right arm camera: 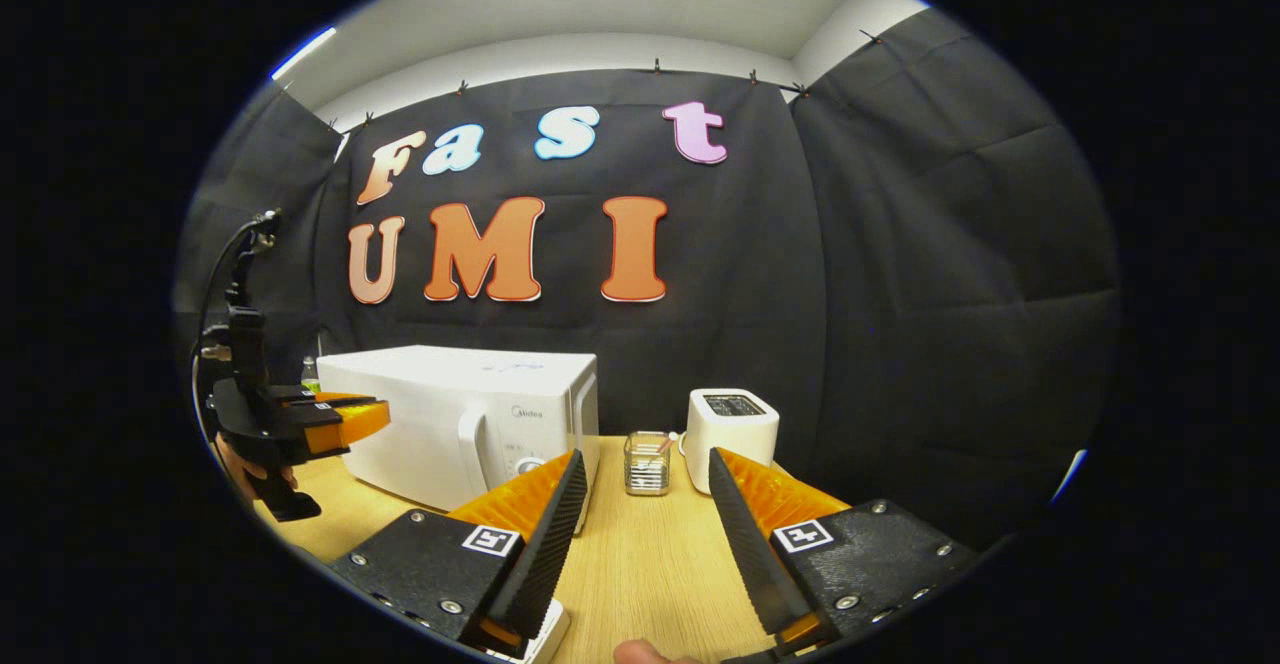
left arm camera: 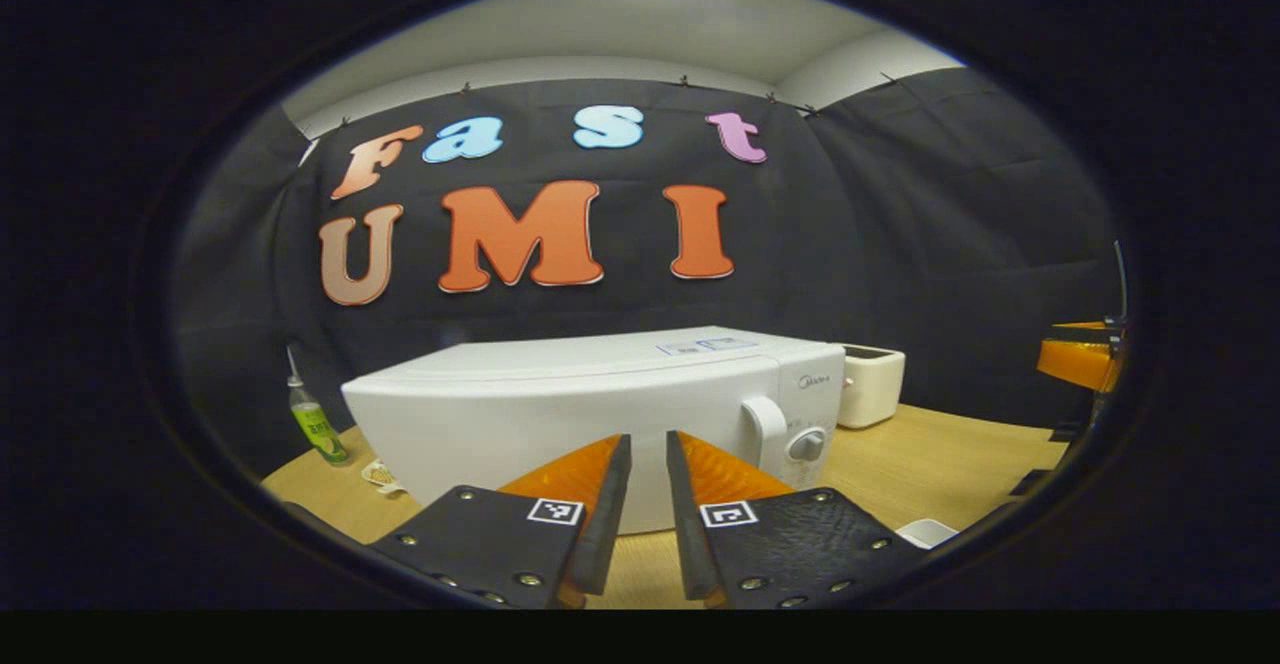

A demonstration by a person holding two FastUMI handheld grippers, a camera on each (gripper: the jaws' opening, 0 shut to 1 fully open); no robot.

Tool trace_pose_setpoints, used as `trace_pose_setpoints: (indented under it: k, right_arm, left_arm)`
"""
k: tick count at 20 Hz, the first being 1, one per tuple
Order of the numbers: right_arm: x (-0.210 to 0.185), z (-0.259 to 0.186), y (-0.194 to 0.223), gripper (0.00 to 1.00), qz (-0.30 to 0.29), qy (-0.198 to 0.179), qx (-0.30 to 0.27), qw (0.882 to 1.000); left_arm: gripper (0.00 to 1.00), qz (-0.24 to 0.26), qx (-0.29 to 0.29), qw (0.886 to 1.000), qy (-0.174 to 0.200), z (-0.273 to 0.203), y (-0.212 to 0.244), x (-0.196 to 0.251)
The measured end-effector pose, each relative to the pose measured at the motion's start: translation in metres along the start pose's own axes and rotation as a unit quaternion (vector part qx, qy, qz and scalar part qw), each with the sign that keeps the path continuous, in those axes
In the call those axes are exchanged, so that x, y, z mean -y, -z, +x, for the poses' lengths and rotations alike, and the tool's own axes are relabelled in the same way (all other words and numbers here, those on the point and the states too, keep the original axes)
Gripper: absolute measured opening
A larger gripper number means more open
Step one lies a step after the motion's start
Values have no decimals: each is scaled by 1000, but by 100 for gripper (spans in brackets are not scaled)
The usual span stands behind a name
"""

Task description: Open the microwave oven with the left hand, put the food in, and close the microwave oven.

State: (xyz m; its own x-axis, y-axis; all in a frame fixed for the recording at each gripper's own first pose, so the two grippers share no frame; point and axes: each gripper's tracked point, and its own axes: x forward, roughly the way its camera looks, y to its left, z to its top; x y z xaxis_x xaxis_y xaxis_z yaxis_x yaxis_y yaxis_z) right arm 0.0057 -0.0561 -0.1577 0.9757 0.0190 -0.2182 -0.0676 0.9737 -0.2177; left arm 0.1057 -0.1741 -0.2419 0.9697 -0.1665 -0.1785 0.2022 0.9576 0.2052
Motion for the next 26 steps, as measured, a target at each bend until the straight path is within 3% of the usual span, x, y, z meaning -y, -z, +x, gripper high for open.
trace_pose_setpoints:
  k: [7, 13, 16, 20, 21, 26]
  right_arm:
    - [-30, 0, -70, 86, -37, -17, 48, 998]
    - [-59, 4, -120, 90, -44, -30, 83, 995]
    - [-71, 1, -143, 92, -47, -40, 95, 994]
    - [-80, -4, -173, 94, -43, -52, 106, 992]
    - [-83, -5, -179, 94, -41, -55, 106, 992]
    - [-99, -14, -208, 94, -33, -85, 119, 989]
  left_arm:
    - [69, 4, 19, 999, -46, -62, -64, -68]
    - [88, 8, 52, 994, -95, -108, -117, -130]
    - [85, 3, 57, 992, -111, -130, -135, -149]
    - [88, -17, 58, 990, -128, -154, -159, -172]
    - [82, -19, 62, 990, -128, -158, -165, -177]
    - [85, 13, 82, 986, -142, -173, -192, -191]
